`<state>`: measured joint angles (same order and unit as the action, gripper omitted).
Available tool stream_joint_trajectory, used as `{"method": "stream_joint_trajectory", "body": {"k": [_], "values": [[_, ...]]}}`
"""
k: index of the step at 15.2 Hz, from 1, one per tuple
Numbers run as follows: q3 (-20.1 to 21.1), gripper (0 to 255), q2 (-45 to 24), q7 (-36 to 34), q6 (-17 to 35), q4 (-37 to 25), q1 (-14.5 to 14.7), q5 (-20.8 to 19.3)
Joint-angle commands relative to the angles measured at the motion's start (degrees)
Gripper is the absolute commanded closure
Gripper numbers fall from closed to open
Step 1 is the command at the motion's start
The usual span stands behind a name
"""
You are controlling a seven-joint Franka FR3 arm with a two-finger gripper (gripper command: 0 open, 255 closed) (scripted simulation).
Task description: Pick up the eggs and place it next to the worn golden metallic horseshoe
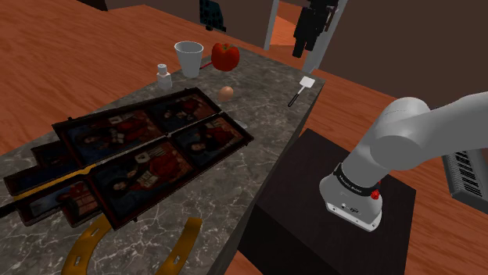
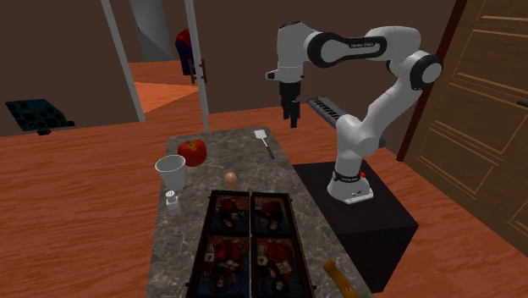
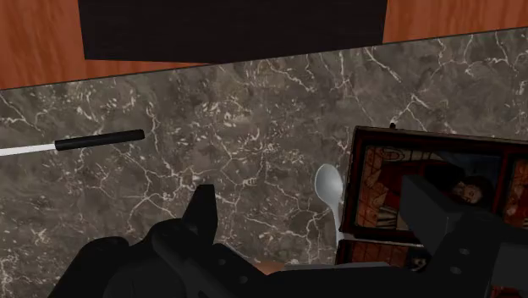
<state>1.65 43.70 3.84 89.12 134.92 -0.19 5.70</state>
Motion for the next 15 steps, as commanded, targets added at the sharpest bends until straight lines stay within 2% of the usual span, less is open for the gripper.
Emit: {"method": "stream_joint_trajectory", "body": {"k": [1,9,15], "values": [[0.0,0,0.0,0.0,0.0,0.0,0.0,0.0],[9.06,0,-11.5,-17.13,15.56,2.16,-3.43,1.09],[14.81,0,-23.55,-30.98,25.58,-0.38,-6.93,-1.84]]}}
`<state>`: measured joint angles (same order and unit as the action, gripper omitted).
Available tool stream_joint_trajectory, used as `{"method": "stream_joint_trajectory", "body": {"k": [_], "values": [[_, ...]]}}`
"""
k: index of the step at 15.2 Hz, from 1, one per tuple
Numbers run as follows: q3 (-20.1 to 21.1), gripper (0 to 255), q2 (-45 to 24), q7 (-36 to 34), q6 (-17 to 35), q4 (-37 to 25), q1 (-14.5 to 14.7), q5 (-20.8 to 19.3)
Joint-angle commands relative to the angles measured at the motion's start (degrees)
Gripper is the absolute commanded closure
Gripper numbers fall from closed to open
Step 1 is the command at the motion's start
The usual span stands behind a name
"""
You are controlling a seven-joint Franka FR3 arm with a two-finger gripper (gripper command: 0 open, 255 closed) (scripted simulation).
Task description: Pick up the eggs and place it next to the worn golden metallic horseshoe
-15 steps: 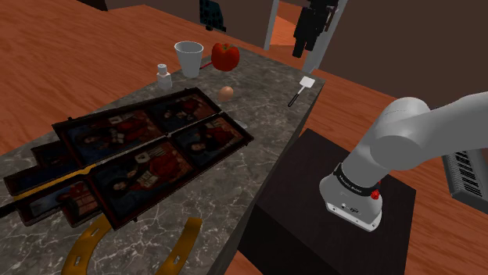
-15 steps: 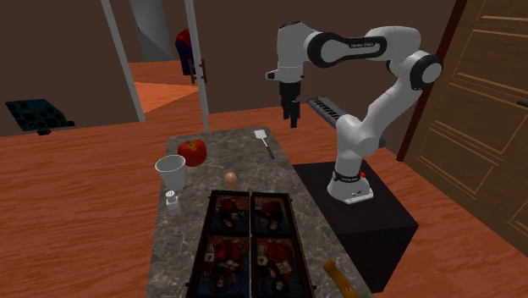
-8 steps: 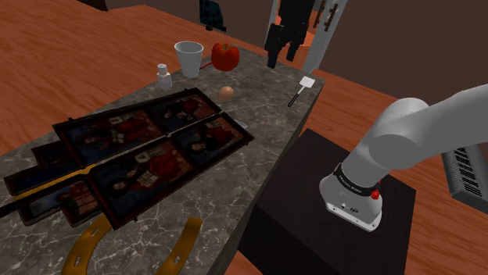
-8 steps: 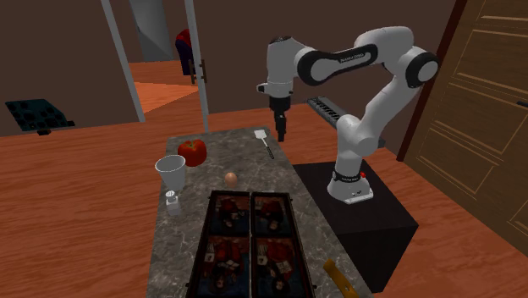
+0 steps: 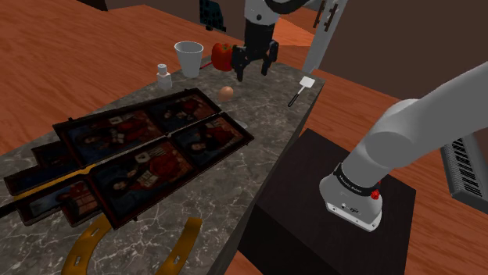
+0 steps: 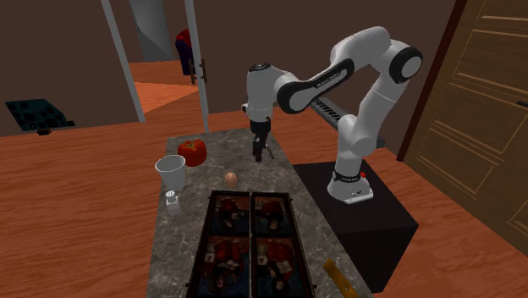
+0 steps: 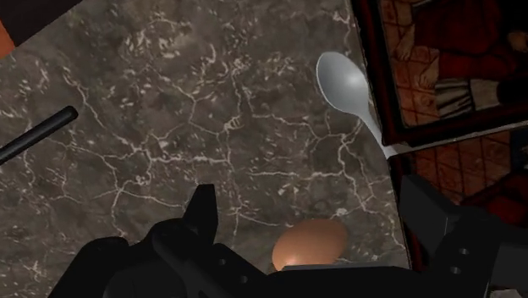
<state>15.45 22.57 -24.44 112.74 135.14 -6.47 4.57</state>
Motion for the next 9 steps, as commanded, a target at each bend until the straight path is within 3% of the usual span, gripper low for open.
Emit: {"method": "stream_joint_trajectory", "body": {"k": [1,9], "values": [[1.81,0,-4.63,-5.17,3.37,-1.34,-1.25,-1.61],[5.07,0,-23.2,-26.15,11.06,-10.22,-4.69,-12.64]]}}
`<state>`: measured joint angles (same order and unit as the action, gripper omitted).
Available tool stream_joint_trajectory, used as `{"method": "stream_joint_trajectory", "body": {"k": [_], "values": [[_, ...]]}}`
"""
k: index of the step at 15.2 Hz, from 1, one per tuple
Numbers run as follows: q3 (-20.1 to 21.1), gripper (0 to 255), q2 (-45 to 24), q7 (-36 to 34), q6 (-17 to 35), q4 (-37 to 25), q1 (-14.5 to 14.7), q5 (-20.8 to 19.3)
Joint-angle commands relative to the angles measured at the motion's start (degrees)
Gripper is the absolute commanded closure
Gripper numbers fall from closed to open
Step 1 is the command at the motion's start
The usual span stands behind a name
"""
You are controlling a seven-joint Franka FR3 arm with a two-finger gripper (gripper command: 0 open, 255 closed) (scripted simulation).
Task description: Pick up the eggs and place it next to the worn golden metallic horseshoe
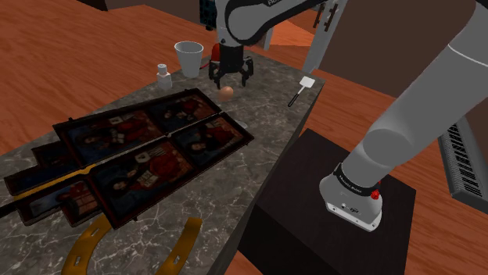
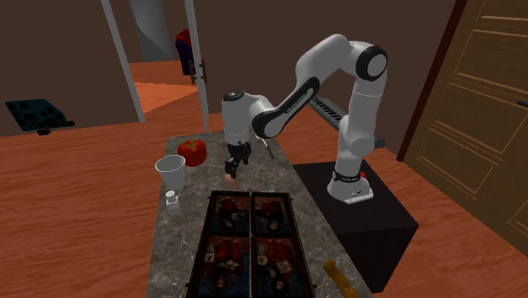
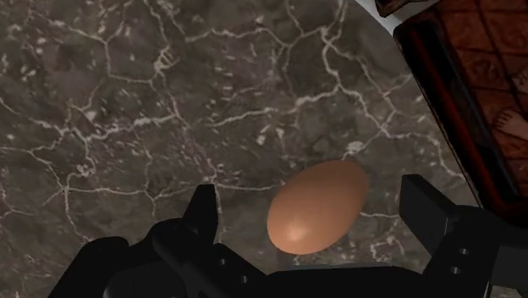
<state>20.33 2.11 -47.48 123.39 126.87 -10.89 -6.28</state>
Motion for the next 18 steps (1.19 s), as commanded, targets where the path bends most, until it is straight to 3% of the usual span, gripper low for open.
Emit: {"method": "stream_joint_trajectory", "body": {"k": [1,3,10,18], "values": [[0.08,0,-5.08,-5.7,0.88,-3.4,-0.35,-3.4],[-0.47,0,-9.06,-10.02,1.44,-6.05,-0.22,-6.08],[-1.22,0,-12.04,-11.35,6.24,-3.94,-0.18,-8.1],[-1.29,0,-12.3,-11.46,6.62,-3.8,-0.18,-8.28]]}}
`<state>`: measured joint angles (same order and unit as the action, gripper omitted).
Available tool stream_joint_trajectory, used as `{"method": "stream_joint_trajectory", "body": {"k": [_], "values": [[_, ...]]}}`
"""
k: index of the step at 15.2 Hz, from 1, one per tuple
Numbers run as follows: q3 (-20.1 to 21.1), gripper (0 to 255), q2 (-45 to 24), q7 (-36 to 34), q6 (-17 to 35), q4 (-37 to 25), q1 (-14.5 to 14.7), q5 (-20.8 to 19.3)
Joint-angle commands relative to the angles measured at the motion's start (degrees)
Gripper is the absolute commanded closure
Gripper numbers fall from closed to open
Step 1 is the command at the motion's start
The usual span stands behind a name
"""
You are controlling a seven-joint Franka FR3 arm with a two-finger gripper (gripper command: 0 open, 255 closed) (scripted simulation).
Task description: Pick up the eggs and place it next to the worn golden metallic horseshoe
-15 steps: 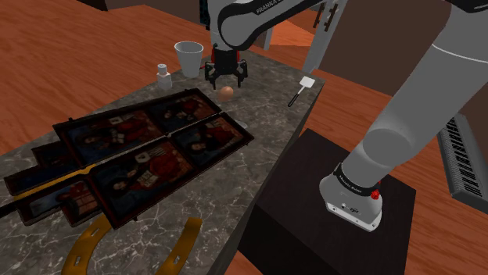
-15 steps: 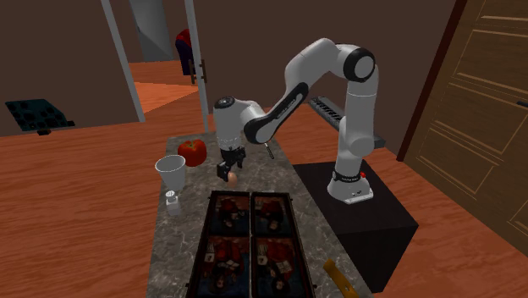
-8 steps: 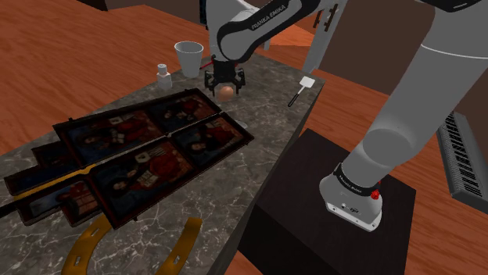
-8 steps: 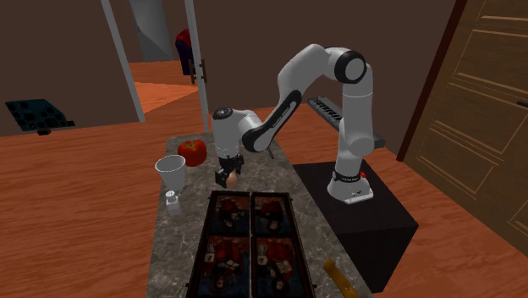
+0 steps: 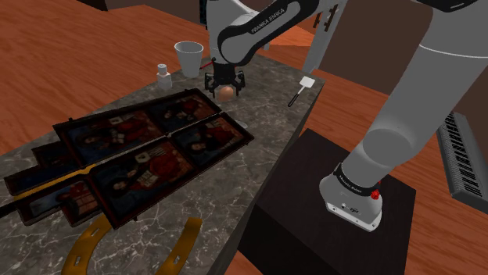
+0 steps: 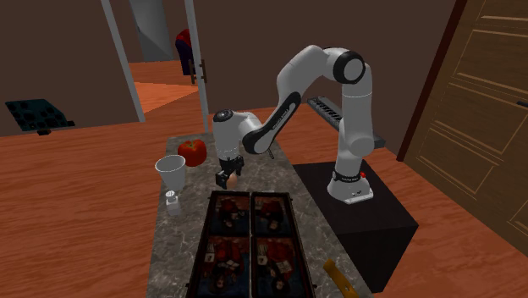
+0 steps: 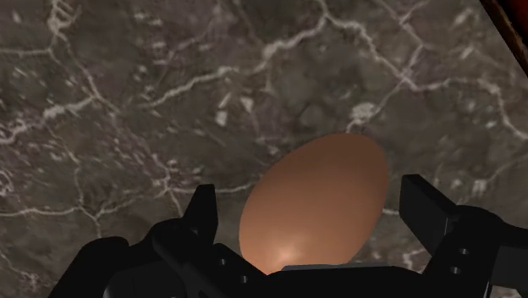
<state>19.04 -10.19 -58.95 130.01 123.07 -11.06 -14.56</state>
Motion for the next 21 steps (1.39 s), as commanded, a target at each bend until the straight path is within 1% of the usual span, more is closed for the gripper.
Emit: {"method": "stream_joint_trajectory", "body": {"k": [1,10,21], "values": [[0.0,255,0.0,0.0,0.0,0.0,0.0,0.0],[0.0,255,-0.01,-0.01,0.01,0.0,0.0,0.0],[0.6,255,4.88,2.9,-7.4,-3.11,-0.36,3.19]]}}
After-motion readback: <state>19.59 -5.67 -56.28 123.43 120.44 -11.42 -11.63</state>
